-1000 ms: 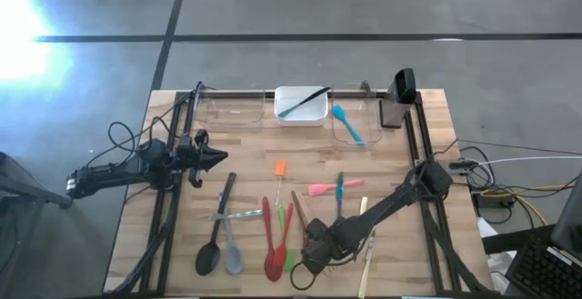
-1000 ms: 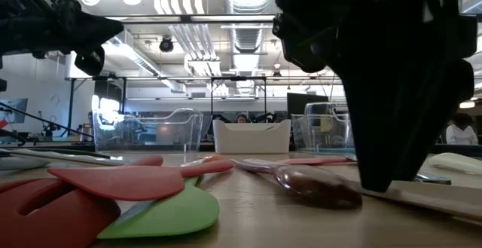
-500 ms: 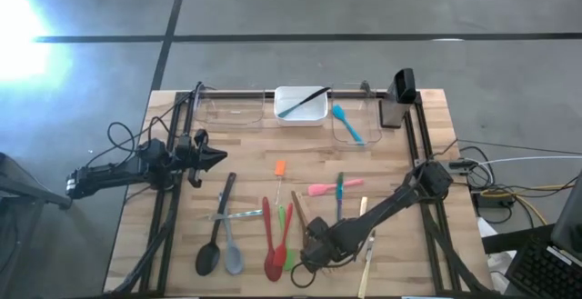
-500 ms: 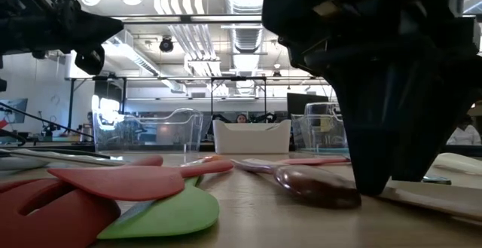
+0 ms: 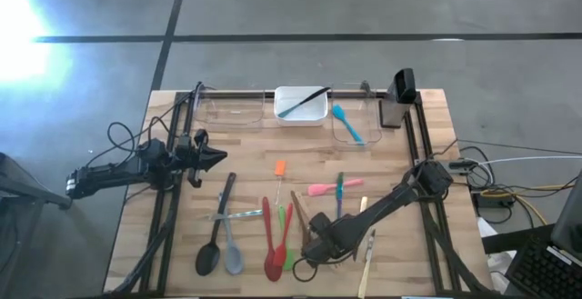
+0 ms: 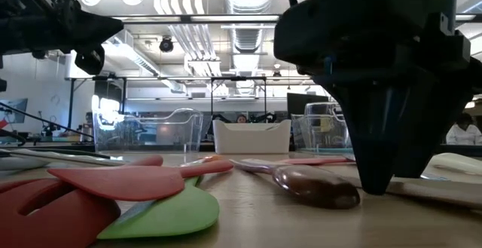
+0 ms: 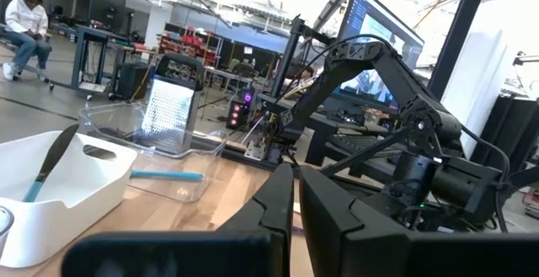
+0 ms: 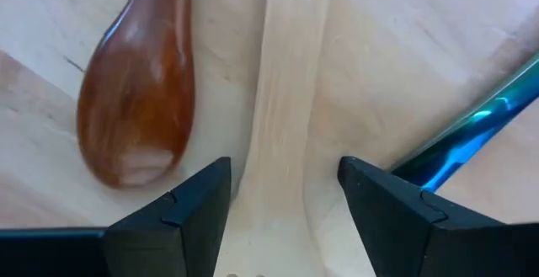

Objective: Pick & Place Kitchen Items
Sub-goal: Put the light brown serving spoon into the left transparent bin

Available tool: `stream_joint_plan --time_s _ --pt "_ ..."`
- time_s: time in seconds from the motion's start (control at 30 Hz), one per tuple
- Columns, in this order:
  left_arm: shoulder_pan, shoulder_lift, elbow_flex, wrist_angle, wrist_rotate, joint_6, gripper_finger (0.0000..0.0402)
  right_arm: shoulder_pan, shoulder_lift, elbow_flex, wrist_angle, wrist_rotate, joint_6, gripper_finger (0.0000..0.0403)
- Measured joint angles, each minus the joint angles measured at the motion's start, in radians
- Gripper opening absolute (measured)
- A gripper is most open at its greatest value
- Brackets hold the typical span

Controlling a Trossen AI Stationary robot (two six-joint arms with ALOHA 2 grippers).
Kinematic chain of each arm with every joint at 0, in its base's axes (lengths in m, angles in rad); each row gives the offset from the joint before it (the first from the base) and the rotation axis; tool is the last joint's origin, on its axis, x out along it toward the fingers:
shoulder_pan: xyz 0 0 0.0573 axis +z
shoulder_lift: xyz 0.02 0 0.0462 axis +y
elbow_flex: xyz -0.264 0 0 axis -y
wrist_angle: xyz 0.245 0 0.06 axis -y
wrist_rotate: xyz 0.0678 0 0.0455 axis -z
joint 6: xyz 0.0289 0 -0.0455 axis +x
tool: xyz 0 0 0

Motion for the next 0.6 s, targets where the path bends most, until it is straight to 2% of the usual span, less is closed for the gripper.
stream_joint_plan --time_s 0.43,0.6 --pt "0.000 0.000 0.000 0.000 0.000 -0.009 0.0026 -0.021 0.000 -0.001 -0.033 0.038 -0.030 0.0222" --pt "0.000 0.000 0.000 0.000 0.000 -0.009 0.0026 -0.021 0.000 -0.002 -0.022 0.023 -0.039 0.0198"
